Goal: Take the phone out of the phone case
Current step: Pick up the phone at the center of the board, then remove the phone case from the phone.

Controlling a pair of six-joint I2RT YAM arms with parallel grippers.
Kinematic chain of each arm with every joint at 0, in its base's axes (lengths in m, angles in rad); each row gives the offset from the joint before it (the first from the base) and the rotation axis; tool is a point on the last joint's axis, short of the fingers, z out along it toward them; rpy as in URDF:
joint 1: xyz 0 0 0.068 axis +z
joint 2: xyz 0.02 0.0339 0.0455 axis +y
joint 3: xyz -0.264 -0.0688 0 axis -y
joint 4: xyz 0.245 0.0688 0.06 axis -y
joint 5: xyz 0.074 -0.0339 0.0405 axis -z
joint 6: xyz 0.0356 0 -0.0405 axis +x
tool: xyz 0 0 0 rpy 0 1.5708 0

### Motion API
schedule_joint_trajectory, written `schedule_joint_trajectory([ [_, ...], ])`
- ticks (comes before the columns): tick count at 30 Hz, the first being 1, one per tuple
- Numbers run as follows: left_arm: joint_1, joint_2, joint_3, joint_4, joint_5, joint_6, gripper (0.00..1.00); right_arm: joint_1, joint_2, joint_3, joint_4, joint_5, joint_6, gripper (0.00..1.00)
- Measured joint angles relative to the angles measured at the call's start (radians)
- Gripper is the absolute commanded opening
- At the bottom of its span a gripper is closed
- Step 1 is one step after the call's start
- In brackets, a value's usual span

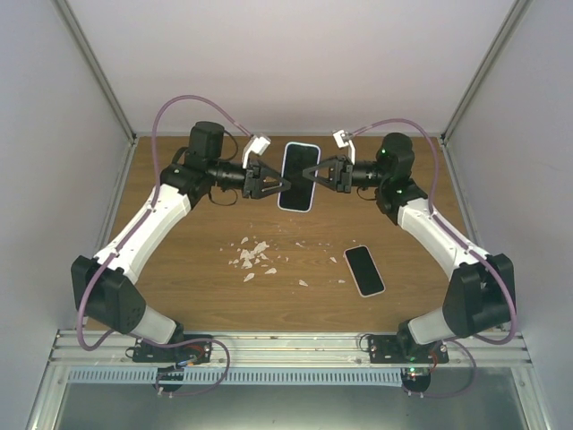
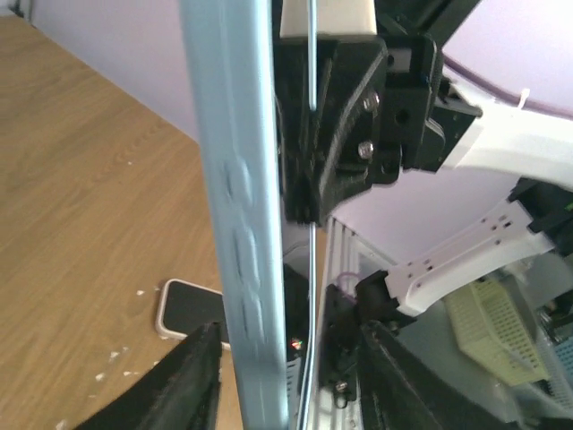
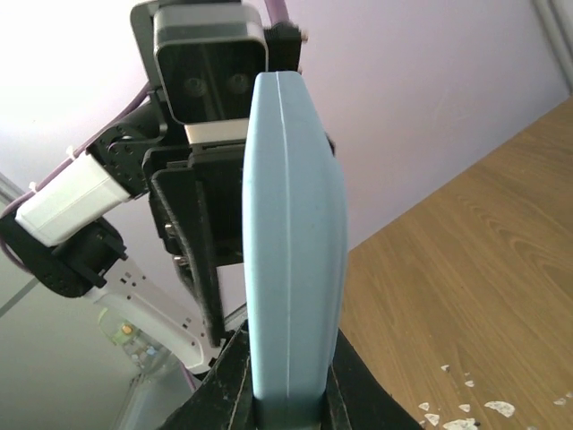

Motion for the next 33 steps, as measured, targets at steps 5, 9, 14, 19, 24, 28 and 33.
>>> schedule_joint_trajectory([
  [5, 0.015, -0.025, -0.008, -0.032, -0.02, 0.051, 0.56, -0.055, 0.0, 0.0, 0.027, -0.007, 0.038, 0.0],
  [9, 0.02, -0.067, -0.04, -0.053, -0.033, 0.087, 0.56, -0.085, 0.0, 0.0, 0.088, -0.029, 0.091, 0.01],
  [14, 0.02, -0.091, -0.069, -0.066, -0.042, 0.107, 0.56, -0.093, -0.004, 0.002, 0.148, -0.048, 0.147, 0.0],
  [19, 0.02, -0.091, -0.07, -0.066, -0.061, 0.108, 0.54, -0.093, -0.018, 0.002, 0.192, -0.051, 0.185, 0.0],
  [24, 0.018, -0.091, -0.07, -0.066, -0.095, 0.107, 0.53, -0.093, -0.031, 0.002, 0.208, -0.052, 0.201, 0.0],
  [28, 0.006, -0.089, -0.07, -0.065, -0.097, 0.107, 0.54, -0.093, -0.032, 0.002, 0.21, -0.05, 0.201, 0.01],
  [33, -0.005, -0.085, -0.07, -0.064, -0.068, 0.107, 0.54, -0.093, -0.032, 0.002, 0.208, -0.045, 0.201, 0.0],
])
